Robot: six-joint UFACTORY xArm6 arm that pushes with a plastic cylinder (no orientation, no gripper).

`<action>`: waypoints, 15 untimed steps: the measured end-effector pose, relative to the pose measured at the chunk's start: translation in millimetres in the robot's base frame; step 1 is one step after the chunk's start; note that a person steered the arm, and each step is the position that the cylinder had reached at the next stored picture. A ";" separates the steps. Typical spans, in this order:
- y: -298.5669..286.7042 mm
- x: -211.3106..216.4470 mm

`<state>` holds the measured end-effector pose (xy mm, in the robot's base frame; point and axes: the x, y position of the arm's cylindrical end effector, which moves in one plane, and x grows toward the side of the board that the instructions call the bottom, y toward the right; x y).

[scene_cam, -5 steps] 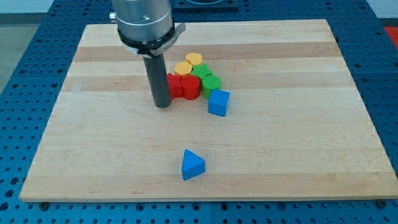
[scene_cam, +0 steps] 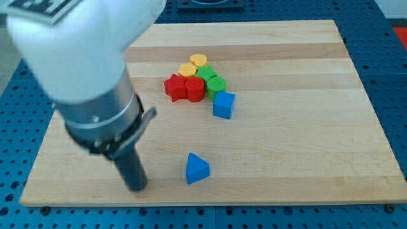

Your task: Slide the blue triangle below the red star

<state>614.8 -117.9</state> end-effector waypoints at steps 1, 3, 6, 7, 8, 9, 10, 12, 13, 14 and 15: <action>18.1 2.4; 119.5 2.2; 52.5 -32.0; 49.5 -44.8; 60.3 -49.6; 76.5 -51.4; 89.1 -61.2; 69.3 -98.1; 46.7 -99.7; 31.5 -99.7; 13.5 -100.1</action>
<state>514.7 -104.5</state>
